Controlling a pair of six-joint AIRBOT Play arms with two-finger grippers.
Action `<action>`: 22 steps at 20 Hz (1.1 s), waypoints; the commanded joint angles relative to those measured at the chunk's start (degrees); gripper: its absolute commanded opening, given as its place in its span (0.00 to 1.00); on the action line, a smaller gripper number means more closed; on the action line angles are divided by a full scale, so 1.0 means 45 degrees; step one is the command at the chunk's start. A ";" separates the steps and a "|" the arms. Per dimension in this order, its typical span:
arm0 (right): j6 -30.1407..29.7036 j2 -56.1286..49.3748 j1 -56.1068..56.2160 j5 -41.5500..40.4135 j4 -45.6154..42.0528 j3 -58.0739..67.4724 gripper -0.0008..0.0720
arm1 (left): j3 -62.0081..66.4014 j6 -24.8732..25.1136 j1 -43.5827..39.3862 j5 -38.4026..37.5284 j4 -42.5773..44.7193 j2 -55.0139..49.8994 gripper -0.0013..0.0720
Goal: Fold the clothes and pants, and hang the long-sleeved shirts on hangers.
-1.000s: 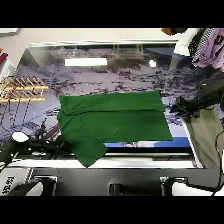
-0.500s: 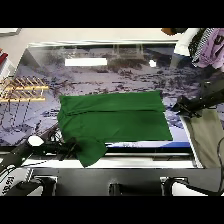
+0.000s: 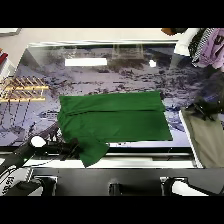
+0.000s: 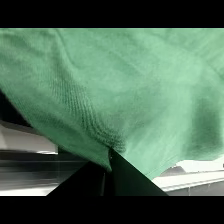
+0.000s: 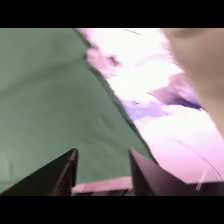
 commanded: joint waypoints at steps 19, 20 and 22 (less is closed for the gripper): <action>-0.1928 -0.1219 0.0806 0.1953 0.0544 -0.4979 0.57 | 0.0039 0.0228 0.0005 -0.0097 -0.0219 0.0029 0.06; -0.1923 -0.1214 0.1039 0.2001 0.0471 -0.4974 0.34 | 0.0063 0.0228 0.0005 -0.0146 -0.0209 0.0029 0.06; -0.1923 -0.1146 0.1122 0.1817 0.0481 -0.4974 0.05 | 0.0364 0.0272 0.0107 -0.0554 0.0005 0.0049 0.06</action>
